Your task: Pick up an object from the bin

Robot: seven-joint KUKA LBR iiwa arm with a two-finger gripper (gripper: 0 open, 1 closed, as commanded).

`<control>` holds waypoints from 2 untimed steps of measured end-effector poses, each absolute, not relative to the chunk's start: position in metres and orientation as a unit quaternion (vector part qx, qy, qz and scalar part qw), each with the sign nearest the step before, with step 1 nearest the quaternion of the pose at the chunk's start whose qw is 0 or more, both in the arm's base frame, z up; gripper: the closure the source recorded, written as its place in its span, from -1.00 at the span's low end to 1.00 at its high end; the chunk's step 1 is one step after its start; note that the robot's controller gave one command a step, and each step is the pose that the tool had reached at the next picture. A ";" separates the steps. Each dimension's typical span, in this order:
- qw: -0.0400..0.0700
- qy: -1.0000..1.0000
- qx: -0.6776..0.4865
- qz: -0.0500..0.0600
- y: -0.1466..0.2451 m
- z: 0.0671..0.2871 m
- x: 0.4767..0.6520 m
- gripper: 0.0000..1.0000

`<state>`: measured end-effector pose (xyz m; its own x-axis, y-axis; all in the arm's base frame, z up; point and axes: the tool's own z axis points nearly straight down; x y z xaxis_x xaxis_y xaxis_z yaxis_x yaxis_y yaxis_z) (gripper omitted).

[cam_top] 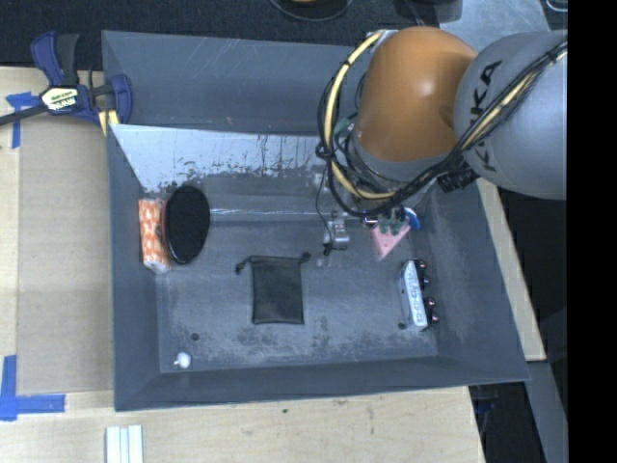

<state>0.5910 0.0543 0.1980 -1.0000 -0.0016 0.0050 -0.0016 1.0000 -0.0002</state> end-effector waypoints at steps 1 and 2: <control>-0.002 -1.000 0.000 0.000 0.054 0.203 0.593 -1.00; -0.001 -0.991 0.136 0.000 0.067 0.123 0.583 -1.00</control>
Offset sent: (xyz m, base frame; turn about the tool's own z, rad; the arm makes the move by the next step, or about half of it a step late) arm -0.0160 0.0206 -0.1280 -0.4451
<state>0.5827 0.0668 0.1230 -0.9633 -0.2685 -0.0014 -0.2685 0.9633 0.0002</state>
